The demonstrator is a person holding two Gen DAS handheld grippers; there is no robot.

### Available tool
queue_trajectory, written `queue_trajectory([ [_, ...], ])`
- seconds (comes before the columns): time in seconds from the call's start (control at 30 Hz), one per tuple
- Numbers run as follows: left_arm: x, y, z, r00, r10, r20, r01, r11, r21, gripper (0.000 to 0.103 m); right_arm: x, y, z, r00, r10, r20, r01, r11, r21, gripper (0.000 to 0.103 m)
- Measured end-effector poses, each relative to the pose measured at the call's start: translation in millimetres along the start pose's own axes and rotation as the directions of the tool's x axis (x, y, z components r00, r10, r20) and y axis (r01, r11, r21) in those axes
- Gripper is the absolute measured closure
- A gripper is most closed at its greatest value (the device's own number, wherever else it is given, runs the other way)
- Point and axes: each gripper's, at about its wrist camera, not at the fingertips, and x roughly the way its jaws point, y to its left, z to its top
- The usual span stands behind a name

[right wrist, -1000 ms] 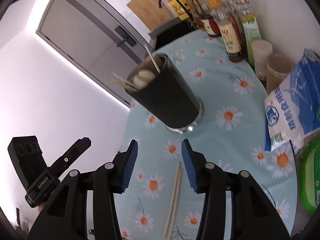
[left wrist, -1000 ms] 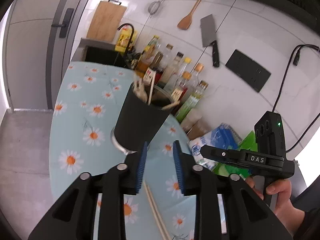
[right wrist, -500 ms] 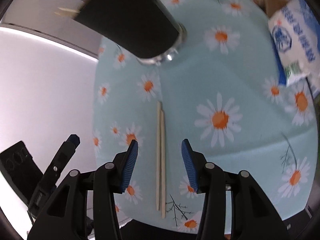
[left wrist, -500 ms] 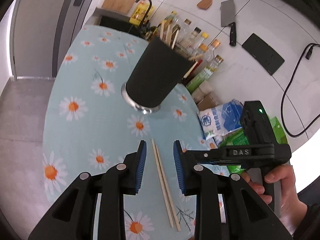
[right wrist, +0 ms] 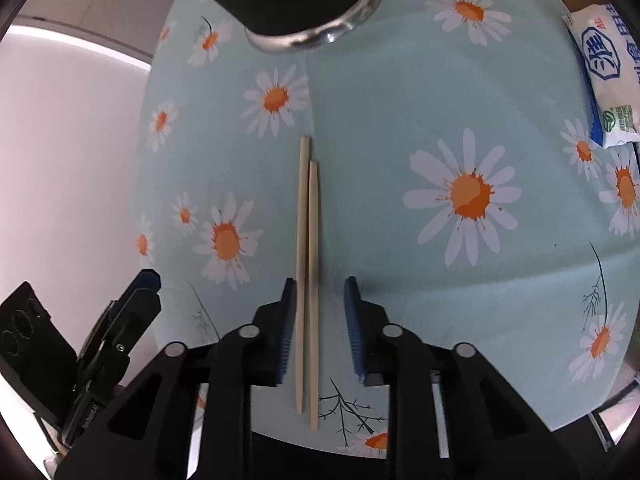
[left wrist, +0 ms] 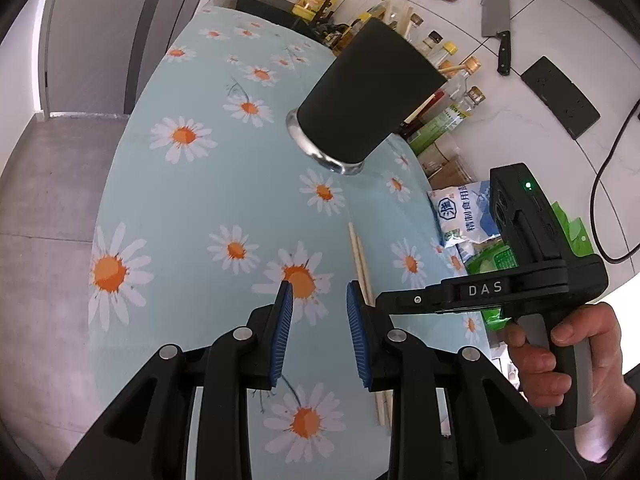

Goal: Organize utensils
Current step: 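Lower both open grippers over the last two wooden chopsticks on the cloth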

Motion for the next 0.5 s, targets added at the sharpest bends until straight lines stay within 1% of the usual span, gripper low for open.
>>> queue_trajectory([
  [0.1,-0.1,1.7,-3.0,1.0,0.002,-0.002,-0.002,1.0,0.005,0.076,1.8,6.1,1.4,0.999,-0.046,-0.003,0.046,0.999,-0.015,0.082],
  [0.23,2.1,5.3,-5.3,1.0,-0.018,-0.013,0.018,1.0,-0.008,0.076,2.6,15.8,0.7,0.994,-0.113,0.006,0.114,0.993,-0.041,0.084],
  [0.33,4.2,5.8,-6.5,0.999,-0.034,-0.024,0.034,0.999,-0.004,0.076,5.6,26.7,-0.1,0.984,-0.176,0.009,0.176,0.982,-0.067,0.084],
  [0.4,5.3,5.7,-6.4,0.999,-0.038,-0.03,0.039,0.999,0.003,0.076,9.0,33.8,-0.1,0.982,-0.187,0.012,0.187,0.979,-0.074,0.083],
  [0.47,8.2,7.2,-6.4,0.998,-0.044,-0.041,0.044,0.999,-0.003,0.076,11.9,41.0,-0.8,0.976,-0.216,0.022,0.217,0.973,-0.084,0.082],
  [0.5,10.6,7.7,-6.5,0.997,-0.051,-0.051,0.051,0.999,-0.004,0.076,13.0,43.5,-1.5,0.971,-0.238,0.025,0.239,0.967,-0.092,0.084],
])
